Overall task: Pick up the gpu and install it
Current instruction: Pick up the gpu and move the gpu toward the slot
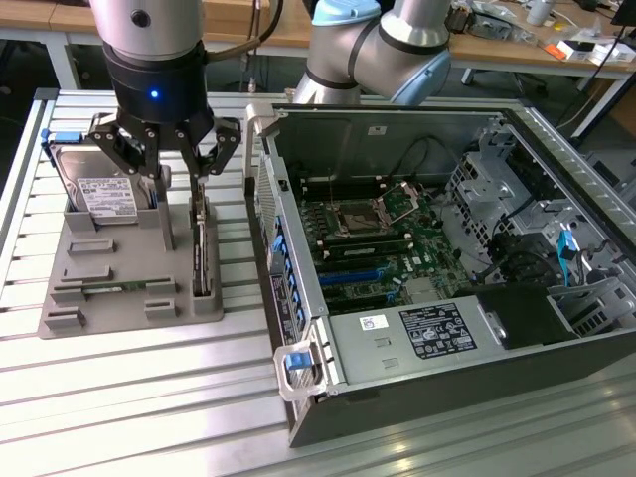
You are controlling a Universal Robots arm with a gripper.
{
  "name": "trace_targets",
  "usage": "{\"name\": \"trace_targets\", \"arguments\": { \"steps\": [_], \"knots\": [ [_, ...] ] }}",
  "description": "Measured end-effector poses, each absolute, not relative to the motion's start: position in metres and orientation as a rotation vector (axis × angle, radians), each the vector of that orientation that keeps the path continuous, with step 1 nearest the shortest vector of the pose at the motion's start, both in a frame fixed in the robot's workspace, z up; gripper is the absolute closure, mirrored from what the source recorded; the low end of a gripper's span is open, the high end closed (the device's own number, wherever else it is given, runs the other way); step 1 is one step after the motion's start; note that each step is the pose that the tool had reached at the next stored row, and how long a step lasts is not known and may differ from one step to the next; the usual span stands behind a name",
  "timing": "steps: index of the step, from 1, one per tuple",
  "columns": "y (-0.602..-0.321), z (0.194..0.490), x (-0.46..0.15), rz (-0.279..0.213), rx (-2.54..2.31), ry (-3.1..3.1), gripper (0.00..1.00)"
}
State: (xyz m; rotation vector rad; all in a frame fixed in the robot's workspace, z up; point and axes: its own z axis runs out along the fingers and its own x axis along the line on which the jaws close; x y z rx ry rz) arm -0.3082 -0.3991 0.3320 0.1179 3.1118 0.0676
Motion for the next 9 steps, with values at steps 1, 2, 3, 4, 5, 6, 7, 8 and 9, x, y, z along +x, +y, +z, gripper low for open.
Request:
{"name": "trace_targets", "arguments": {
  "steps": [1, 2, 3, 4, 5, 6, 7, 8, 9],
  "knots": [
    [-0.3991, 0.3311, -0.3083, 0.068, 0.118, 3.112, 0.58],
    [-0.3991, 0.3303, -0.3083, 0.068, 0.118, 3.112, 0.58],
    [-0.3991, 0.3295, -0.3082, 0.068, 0.118, 3.112, 0.58],
    [-0.3991, 0.3283, -0.3082, 0.068, 0.118, 3.112, 0.58],
    [-0.3991, 0.3275, -0.3082, 0.068, 0.118, 3.112, 0.58],
    [-0.3991, 0.3266, -0.3082, 0.068, 0.118, 3.112, 0.58],
    [-0.3991, 0.3257, -0.3082, 0.067, 0.118, 3.112, 0.58],
    [-0.3991, 0.325, -0.3083, 0.068, 0.118, 3.112, 0.58],
    [-0.3991, 0.3242, -0.3082, 0.067, 0.118, 3.112, 0.58]
  ]
}}
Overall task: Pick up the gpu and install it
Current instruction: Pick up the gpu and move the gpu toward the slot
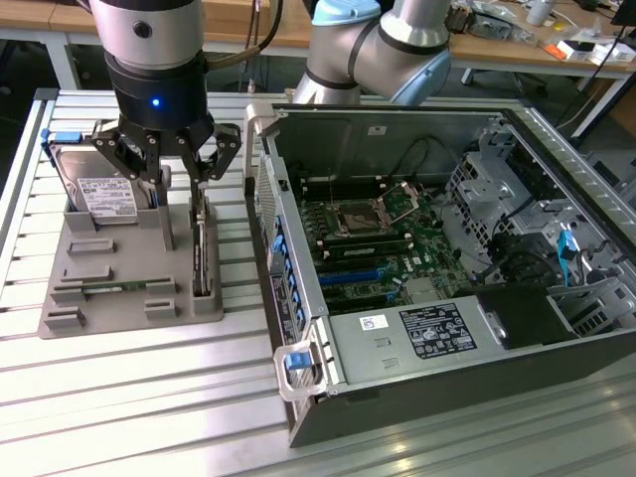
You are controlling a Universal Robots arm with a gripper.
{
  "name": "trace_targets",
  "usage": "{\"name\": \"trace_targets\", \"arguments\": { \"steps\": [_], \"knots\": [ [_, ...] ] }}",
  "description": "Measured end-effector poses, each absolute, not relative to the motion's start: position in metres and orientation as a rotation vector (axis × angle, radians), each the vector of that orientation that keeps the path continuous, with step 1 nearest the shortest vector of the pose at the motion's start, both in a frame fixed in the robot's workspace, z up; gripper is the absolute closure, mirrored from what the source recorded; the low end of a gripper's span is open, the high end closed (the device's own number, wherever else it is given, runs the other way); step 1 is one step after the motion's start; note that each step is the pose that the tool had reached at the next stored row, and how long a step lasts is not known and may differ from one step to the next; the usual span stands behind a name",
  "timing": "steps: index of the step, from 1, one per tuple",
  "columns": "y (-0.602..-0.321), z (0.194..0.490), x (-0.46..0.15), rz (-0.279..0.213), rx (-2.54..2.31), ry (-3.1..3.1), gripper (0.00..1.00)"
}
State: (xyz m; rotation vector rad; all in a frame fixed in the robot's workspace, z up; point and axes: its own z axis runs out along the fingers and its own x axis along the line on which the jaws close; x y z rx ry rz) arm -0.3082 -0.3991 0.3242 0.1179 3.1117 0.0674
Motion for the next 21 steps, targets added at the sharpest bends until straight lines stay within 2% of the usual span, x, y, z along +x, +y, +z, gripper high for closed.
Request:
{"name": "trace_targets", "arguments": {
  "steps": [21],
  "knots": [
    [-0.399, 0.304, -0.301, 0.064, 0.118, 3.112, 0.58]
  ]
}}
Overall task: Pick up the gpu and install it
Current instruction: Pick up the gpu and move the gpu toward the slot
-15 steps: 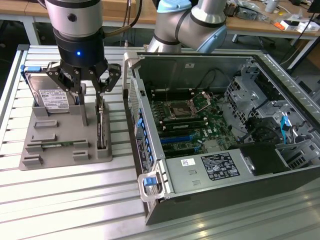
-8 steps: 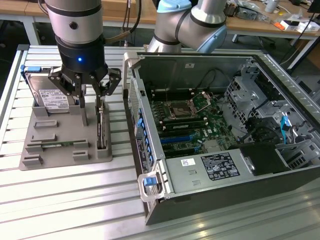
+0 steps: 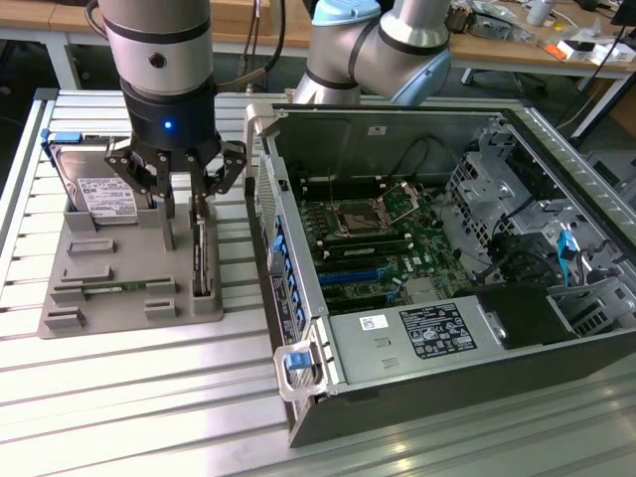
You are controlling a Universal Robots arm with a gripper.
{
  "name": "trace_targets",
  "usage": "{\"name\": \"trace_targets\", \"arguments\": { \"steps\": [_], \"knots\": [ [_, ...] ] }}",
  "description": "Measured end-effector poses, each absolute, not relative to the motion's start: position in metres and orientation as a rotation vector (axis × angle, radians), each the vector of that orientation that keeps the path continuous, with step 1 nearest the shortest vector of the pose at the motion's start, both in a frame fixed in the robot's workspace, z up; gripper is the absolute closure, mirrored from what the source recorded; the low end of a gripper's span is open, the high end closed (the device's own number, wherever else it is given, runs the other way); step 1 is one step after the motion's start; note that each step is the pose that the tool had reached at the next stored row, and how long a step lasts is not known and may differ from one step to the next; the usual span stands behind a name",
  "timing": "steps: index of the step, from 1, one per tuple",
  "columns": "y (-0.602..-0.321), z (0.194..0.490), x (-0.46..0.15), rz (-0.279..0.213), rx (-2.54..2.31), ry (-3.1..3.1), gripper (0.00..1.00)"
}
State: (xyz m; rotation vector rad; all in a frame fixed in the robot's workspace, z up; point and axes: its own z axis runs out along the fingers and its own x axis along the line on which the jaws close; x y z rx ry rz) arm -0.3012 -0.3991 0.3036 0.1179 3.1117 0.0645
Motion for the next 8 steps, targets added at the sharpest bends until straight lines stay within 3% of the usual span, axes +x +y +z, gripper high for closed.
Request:
{"name": "trace_targets", "arguments": {
  "steps": [8],
  "knots": [
    [-0.402, 0.291, -0.297, 0.063, 0.118, 3.112, 0.58]
  ]
}}
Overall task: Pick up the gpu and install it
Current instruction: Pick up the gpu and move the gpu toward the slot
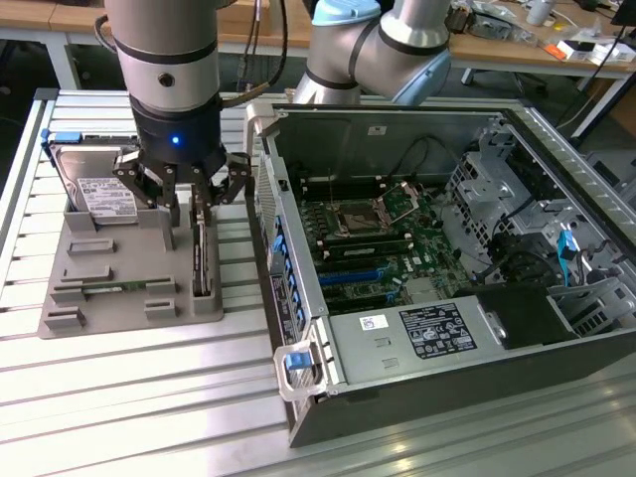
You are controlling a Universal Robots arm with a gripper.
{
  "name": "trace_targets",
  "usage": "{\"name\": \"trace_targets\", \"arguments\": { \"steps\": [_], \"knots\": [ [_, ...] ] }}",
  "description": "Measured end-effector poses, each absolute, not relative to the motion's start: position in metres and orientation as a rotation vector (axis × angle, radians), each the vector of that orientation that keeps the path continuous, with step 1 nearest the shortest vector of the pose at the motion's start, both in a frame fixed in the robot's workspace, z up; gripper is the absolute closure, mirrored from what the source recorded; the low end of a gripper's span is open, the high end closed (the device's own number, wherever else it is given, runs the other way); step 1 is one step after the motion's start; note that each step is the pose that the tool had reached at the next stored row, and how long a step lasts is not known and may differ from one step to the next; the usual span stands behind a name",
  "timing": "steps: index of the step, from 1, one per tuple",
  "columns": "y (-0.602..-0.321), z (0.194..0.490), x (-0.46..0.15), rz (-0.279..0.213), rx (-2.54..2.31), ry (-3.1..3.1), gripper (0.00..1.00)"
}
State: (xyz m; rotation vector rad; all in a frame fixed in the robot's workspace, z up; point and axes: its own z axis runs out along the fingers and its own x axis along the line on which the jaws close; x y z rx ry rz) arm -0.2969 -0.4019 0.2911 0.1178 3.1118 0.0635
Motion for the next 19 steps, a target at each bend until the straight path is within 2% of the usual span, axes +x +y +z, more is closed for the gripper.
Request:
{"name": "trace_targets", "arguments": {
  "steps": [13, 19],
  "knots": [
    [-0.404, 0.263, -0.286, 0.062, 0.116, 3.112, 0.58],
    [-0.397, 0.255, -0.289, 0.062, 0.116, 3.112, 0.58]
  ]
}}
